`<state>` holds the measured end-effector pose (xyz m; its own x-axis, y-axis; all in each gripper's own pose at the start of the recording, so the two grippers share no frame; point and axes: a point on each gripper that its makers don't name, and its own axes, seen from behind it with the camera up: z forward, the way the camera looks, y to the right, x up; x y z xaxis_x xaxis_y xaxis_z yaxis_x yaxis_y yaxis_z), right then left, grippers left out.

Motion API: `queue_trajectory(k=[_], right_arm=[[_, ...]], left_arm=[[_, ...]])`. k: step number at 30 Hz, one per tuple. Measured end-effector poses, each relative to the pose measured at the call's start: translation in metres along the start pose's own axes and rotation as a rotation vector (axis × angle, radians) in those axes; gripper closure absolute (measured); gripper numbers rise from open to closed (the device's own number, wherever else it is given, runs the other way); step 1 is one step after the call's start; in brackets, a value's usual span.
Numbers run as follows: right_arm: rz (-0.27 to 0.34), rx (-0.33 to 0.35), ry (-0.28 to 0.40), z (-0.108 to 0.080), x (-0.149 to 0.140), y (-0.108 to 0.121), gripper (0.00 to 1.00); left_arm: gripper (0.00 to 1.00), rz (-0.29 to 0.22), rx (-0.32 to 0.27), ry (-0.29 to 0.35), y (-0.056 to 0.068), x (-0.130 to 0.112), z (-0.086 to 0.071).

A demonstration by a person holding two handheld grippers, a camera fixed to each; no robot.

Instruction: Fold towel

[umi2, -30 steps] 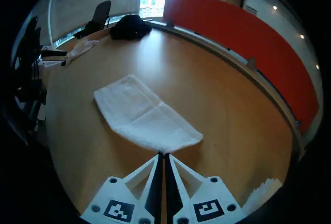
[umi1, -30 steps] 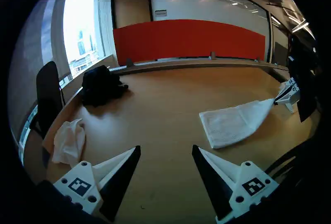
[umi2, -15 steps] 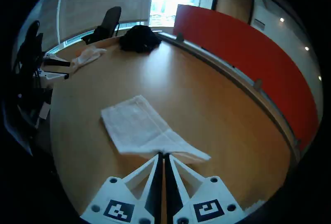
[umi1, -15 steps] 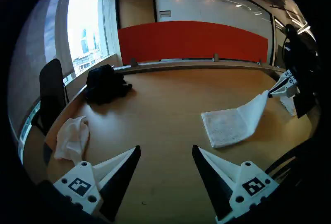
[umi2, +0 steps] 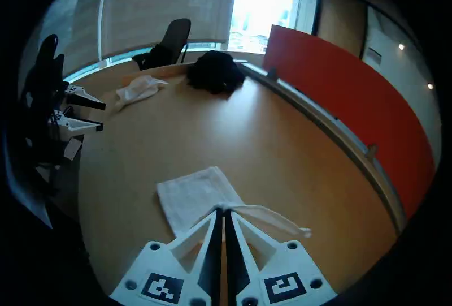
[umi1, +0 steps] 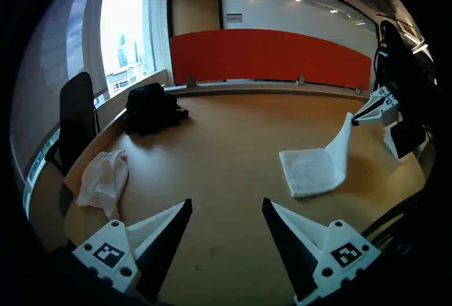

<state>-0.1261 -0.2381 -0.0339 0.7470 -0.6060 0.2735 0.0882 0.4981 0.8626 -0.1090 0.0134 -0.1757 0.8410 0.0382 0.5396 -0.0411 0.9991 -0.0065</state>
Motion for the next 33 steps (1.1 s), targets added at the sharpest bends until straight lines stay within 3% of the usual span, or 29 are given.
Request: queue_trajectory(k=[9, 24, 33], right_arm=[[-0.035, 0.036, -0.01, 0.015, 0.007, -0.008, 0.97], [-0.119, 0.2, -0.069, 0.076, 0.004, -0.061, 0.97], [-0.121, 0.229, -0.113, 0.096, -0.011, -0.073, 0.97]], left_arm=[[0.08, -0.011, 0.013, -0.008, -0.006, -0.004, -0.004], [0.08, -0.033, 0.062, -0.02, -0.024, -0.013, -0.015], [0.08, -0.05, 0.088, -0.028, -0.035, -0.019, -0.019]])
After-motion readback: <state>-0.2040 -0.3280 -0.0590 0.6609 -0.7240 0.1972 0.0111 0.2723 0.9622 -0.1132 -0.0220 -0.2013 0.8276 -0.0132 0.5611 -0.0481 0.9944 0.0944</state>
